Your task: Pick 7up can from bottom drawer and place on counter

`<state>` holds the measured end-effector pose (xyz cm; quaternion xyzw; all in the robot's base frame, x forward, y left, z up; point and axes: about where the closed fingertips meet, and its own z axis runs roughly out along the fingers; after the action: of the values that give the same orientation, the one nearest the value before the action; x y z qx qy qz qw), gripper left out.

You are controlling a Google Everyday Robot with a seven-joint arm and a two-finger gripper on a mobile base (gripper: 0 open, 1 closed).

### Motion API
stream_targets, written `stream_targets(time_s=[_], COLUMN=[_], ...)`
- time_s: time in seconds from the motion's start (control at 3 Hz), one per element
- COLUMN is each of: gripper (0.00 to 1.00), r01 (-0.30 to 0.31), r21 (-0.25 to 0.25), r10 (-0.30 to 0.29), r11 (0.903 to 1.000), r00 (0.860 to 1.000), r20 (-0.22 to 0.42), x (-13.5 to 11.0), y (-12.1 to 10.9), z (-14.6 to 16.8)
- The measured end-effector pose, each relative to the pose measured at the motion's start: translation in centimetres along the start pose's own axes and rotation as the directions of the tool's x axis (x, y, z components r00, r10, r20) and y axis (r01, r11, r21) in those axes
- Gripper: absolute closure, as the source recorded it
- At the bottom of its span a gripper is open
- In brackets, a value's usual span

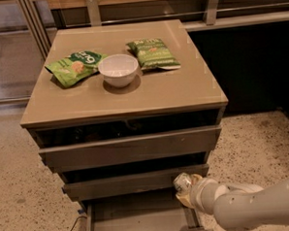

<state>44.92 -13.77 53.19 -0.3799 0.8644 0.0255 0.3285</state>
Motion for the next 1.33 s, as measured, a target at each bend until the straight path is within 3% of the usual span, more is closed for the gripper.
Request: stream_targets(time_s=[0.33, 1.0, 1.33], gripper=[1.0, 1.0, 1.0], r01=[0.029, 0.031, 0.042], r21=[0.059, 0.079, 0.146], r10=[-0.031, -0.035, -0.063], r11=[0.9978, 0.9964, 0.9885], r00=[0.999, 0.998, 0.988], r20=[0.034, 0.057, 0.14], x=[-4.1, -5.3, -9.0], y=[-2.9, -3.6, -5.9], z=[-3.7, -5.2, -8.3])
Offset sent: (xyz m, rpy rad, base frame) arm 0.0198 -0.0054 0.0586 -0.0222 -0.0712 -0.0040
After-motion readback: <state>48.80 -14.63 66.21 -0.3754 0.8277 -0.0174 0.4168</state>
